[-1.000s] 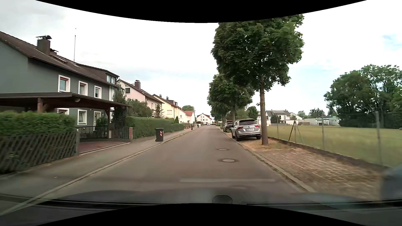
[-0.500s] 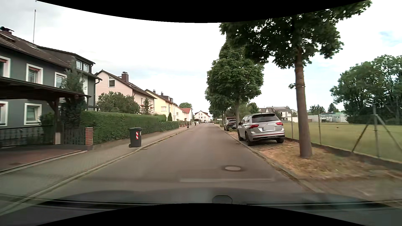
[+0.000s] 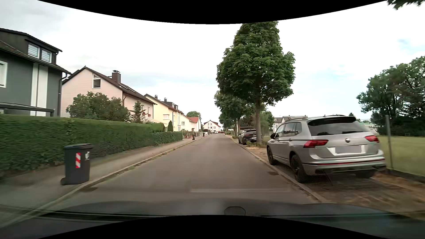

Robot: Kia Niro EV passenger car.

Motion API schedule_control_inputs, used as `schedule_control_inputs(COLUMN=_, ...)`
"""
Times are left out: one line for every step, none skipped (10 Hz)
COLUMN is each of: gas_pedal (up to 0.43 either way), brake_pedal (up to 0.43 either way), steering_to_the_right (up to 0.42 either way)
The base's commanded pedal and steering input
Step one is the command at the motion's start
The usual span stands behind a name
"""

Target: Follow the waypoints while adhering to traffic rules and regulations

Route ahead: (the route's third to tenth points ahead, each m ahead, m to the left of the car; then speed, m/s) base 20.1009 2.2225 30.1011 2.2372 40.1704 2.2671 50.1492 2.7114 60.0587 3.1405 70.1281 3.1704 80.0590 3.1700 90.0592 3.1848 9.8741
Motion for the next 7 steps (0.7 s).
schedule_control_inputs(gas_pedal=0.138, brake_pedal=0.0, steering_to_the_right=0.004)
schedule_control_inputs(gas_pedal=0.15, brake_pedal=0.0, steering_to_the_right=0.005)
schedule_control_inputs(gas_pedal=0.177, brake_pedal=0.0, steering_to_the_right=0.002)
schedule_control_inputs(gas_pedal=0.189, brake_pedal=0.0, steering_to_the_right=0.001)
schedule_control_inputs(gas_pedal=0.189, brake_pedal=0.0, steering_to_the_right=0.002)
schedule_control_inputs(gas_pedal=0.189, brake_pedal=0.0, steering_to_the_right=0.0)
schedule_control_inputs(gas_pedal=0.189, brake_pedal=0.0, steering_to_the_right=0.0)
